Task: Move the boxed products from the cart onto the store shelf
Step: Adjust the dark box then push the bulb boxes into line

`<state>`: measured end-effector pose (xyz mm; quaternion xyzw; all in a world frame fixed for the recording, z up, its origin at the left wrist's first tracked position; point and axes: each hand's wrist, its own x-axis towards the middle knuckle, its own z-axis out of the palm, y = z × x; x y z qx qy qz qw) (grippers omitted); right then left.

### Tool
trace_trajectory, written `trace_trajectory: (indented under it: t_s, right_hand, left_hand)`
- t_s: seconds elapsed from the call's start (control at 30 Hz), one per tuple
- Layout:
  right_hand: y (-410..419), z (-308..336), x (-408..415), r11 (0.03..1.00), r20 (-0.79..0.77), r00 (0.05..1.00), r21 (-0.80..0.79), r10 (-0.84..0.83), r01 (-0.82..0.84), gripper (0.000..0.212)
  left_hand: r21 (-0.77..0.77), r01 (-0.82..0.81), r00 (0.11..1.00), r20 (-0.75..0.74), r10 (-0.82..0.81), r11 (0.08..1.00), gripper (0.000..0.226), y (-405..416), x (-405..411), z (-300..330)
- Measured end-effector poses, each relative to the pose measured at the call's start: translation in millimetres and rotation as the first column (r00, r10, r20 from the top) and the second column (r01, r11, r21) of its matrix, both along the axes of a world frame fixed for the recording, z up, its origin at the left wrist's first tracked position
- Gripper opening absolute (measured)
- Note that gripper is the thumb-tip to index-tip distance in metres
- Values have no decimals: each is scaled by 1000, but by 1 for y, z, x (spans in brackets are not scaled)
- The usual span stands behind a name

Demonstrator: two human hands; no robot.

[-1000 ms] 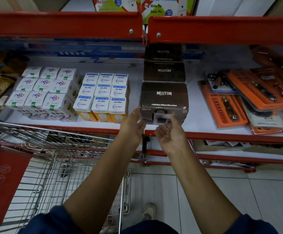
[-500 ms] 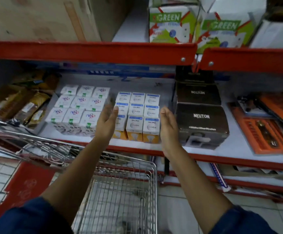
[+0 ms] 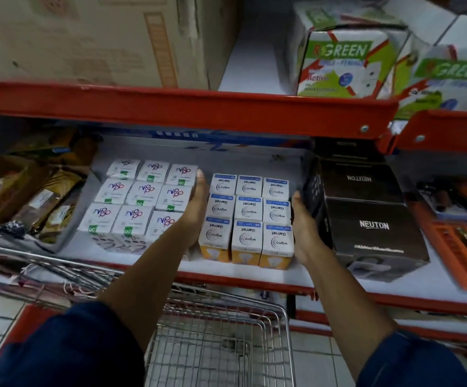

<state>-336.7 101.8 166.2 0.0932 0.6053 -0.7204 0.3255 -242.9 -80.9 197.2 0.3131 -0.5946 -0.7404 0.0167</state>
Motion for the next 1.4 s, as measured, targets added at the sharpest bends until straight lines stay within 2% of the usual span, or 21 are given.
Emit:
trace_trajectory:
  t_s: [0.1, 0.13, 0.23, 0.4, 0.6, 0.67, 0.73, 0.8, 0.9, 1.0, 1.13, 1.2, 1.3, 1.4]
  right_hand:
    - [-5, -8, -5, 1000, 23, 1000, 18, 17, -18, 56]
    - [-7, -10, -6, 1000, 30, 1000, 25, 10, -11, 56]
    - [-10, -13, -6, 999, 37, 999, 49, 4, -6, 54]
    - [-10, -11, -2, 995, -48, 998, 94, 40, -35, 41]
    - [-8, 3, 3, 991, -85, 993, 112, 82, -72, 37]
    - [-4, 8, 5, 986, -149, 985, 154, 86, -63, 43]
    - [-2, 10, 8, 968, -292, 951, 251, 97, -21, 52]
    - [-3, 18, 14, 933, -456, 879, 357, 142, 34, 57]
    - [-16, 39, 33, 902, -582, 781, 428, 227, 57, 59]
    - [-43, 52, 58, 944, -605, 769, 331, 207, 6, 56]
    - [-95, 61, 92, 973, -527, 821, 181, 220, -144, 53]
    - [-119, 59, 105, 967, -503, 828, 174, 248, -184, 54]
    - [-148, 51, 119, 962, -511, 820, 221, 257, -163, 57]
    - [-164, 37, 126, 956, -514, 823, 269, 241, -112, 59]
  left_hand:
    - [25, -74, 997, -10, 74, 997, 58, -1, -5, -8]
    - [40, -85, 996, -14, 86, 996, 55, 0, -7, -9]
    - [50, -117, 993, -19, 118, 992, 57, 0, -7, -16]
    - [13, -169, 986, -5, 169, 986, 83, 1, -7, -23]
    - [-35, -148, 989, 5, 148, 988, 76, 4, -7, -17]
    - [-93, -127, 992, -21, 126, 987, 74, 6, -3, -8]
    - [-138, -73, 997, -35, 69, 988, 79, 6, 2, 1]
    - [-205, -26, 997, -79, 10, 979, 86, 4, 11, 15]
    - [-379, -19, 986, -162, -46, 925, 84, -11, 28, 34]
    - [-500, -95, 982, -190, -1, 861, 73, -46, 53, 44]
    - [-522, -200, 972, -212, 102, 829, 63, -109, 89, 43]
    - [-514, -164, 984, -146, 103, 842, 62, -140, 102, 37]
    - [-470, -70, 995, -90, 31, 880, 74, -175, 110, 28]
    - [-368, -79, 997, -42, 68, 926, 69, -194, 110, 20]
